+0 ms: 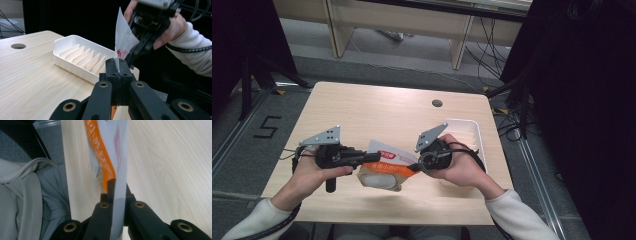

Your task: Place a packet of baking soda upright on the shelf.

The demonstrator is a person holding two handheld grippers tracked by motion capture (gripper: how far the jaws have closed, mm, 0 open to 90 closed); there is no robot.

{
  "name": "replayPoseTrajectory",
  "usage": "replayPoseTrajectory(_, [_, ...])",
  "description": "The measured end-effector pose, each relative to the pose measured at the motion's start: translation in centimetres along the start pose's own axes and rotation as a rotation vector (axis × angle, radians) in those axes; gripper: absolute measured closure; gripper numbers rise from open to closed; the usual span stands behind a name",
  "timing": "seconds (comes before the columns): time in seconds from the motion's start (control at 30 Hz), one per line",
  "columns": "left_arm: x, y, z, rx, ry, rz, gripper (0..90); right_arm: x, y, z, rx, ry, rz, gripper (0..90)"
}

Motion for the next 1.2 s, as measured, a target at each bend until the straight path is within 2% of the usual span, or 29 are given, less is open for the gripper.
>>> replayPoseTrajectory(0.07, [-0.1,0.0,-0.2,0.006,-0.012,-0.005,88.5,0.4,0.6,0.2,0.006,-0.005,-0.019,90.0])
replayPoseTrajectory(0.17, [-0.6,-0.2,-0.4,0.014,-0.010,-0.016,87.7,0.7,1.0,0.3,0.007,0.006,-0.049,90.0])
replayPoseTrajectory(0.2, [-0.8,-0.3,-0.5,0.025,0.001,-0.020,87.2,1.0,1.3,0.6,0.002,0.024,-0.074,90.0])
replayPoseTrajectory(0.23, [-1.0,-0.5,-0.7,0.016,-0.021,-0.026,86.9,1.1,1.4,0.7,-0.006,0.020,-0.091,90.0])
replayPoseTrajectory(0.4, [-1.4,-0.6,-0.9,0.026,-0.026,-0.032,83.7,1.4,1.8,1.0,-0.012,0.028,-0.106,90.0])
replayPoseTrajectory(0.53, [-1.7,-0.3,-1.3,0.063,-0.023,-0.024,73.8,1.6,1.8,1.3,-0.023,0.026,-0.101,90.0])
replayPoseTrajectory(0.57, [-1.9,-0.1,-1.6,0.069,-0.051,-0.033,60.4,1.4,1.8,1.5,-0.026,0.029,-0.118,90.0])
replayPoseTrajectory(0.6, [-1.9,0.0,-1.7,0.079,-0.051,-0.030,60.4,1.4,1.8,1.5,-0.026,0.029,-0.118,90.0])
replayPoseTrajectory(0.63, [-2.1,0.4,-2.0,0.107,-0.065,-0.039,48.5,1.4,1.8,1.9,-0.037,0.032,-0.114,90.0])
replayPoseTrajectory(0.67, [-2.5,1.2,-2.5,0.149,-0.086,-0.049,44.6,1.3,1.9,2.0,-0.045,0.010,-0.122,90.0])
replayPoseTrajectory(0.7, [-2.5,1.2,-2.5,0.149,-0.086,-0.049,39.9,1.3,1.9,2.0,-0.045,0.010,-0.122,90.0])
replayPoseTrajectory(0.73, [-2.8,1.7,-2.8,0.177,-0.078,-0.053,39.9,1.3,2.0,2.2,-0.049,0.004,-0.123,90.0])
replayPoseTrajectory(0.77, [-3.1,2.0,-3.0,0.190,-0.079,-0.056,35.3,1.2,2.2,2.3,-0.047,-0.013,-0.134,90.0])
replayPoseTrajectory(0.87, [-4.7,3.4,-3.7,0.242,-0.055,-0.063,28.5,1.2,2.9,3.4,-0.071,-0.031,-0.122,90.0])
replayPoseTrajectory(0.97, [-6.2,4.6,-4.3,0.302,-0.032,-0.070,27.6,1.1,3.2,3.9,-0.066,-0.031,-0.123,90.0])
replayPoseTrajectory(1.0, [-6.9,5.0,-4.6,0.322,-0.040,-0.076,27.4,1.1,3.3,4.0,-0.074,-0.035,-0.128,90.0])
replayPoseTrajectory(1.07, [-7.8,5.5,-4.7,0.358,-0.006,-0.075,27.2,1.0,3.8,4.7,-0.080,-0.043,-0.126,90.0])
replayPoseTrajectory(1.17, [-9.1,6.1,-5.1,0.391,0.005,-0.090,26.8,1.0,4.1,5.0,-0.081,-0.048,-0.122,90.0])
replayPoseTrajectory(1.2, [-9.4,6.1,-5.1,0.389,0.008,-0.089,26.3,1.1,4.3,5.1,-0.081,-0.055,-0.119,90.0])
Point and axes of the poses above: each handheld gripper's, and its own axes: y roughly backward along the jaws, x roughly out of its top, z roughly to its right, the point moved 9 cm from there along -y, roughly forward along the jaws
